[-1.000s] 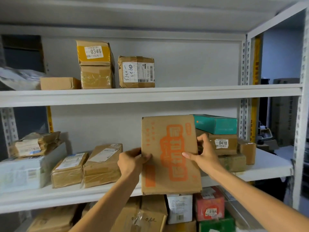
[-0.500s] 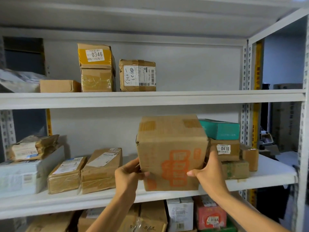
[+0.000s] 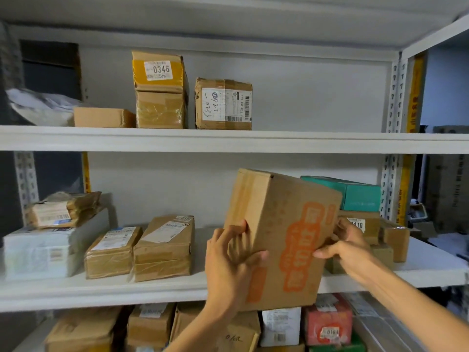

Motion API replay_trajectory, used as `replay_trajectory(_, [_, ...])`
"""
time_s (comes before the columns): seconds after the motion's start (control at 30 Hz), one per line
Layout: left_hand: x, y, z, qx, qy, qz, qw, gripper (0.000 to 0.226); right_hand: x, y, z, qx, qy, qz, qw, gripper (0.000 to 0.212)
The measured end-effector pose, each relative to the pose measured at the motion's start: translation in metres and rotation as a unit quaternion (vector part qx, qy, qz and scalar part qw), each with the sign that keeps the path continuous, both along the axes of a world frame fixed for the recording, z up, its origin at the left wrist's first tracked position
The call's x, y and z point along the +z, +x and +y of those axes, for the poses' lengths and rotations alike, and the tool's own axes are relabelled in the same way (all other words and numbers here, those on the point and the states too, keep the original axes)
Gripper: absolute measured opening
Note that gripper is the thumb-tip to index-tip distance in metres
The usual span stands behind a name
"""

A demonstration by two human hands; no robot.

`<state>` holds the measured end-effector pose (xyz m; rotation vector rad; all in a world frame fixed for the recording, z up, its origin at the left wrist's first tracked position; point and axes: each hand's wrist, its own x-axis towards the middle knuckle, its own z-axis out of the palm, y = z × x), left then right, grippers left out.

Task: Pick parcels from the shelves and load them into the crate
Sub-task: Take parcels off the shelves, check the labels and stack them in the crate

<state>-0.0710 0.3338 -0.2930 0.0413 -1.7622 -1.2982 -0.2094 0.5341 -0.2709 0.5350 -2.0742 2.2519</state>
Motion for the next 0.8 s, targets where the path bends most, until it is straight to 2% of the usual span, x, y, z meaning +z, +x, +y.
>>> replay_trajectory(0.23, [-0.007,-0.004,-0.033,-0.127,0.144,-0.053,0.98,0.042,0.009,0.029,-0.006,-0.008,0.094,0.078,0.992,0.081])
replay_trajectory(0.3, [-0.01,-0.003,-0.045,-0.179,0.178,-0.068,0.965,0.038,0.009,0.045,-0.006,0.0,0.136,0.123,0.983,0.098])
replay_trajectory(0.43, [-0.016,-0.005,-0.059,-0.228,0.228,-0.087,0.943,0.019,0.014,0.069,-0.004,0.074,0.181,0.237,0.952,0.11])
replay_trajectory(0.5, [-0.017,-0.005,-0.063,-0.242,0.23,-0.098,0.938,0.019,0.016,0.077,-0.002,0.099,0.194,0.269,0.938,0.112])
replay_trajectory(0.7, [-0.009,0.004,-0.07,-0.251,0.242,-0.108,0.931,0.028,0.022,0.084,0.007,0.144,0.169,0.251,0.942,0.106])
replay_trajectory(0.8, [-0.004,0.013,-0.062,-0.256,0.224,-0.135,0.931,0.033,0.024,0.081,0.005,0.166,0.173,0.234,0.942,0.097])
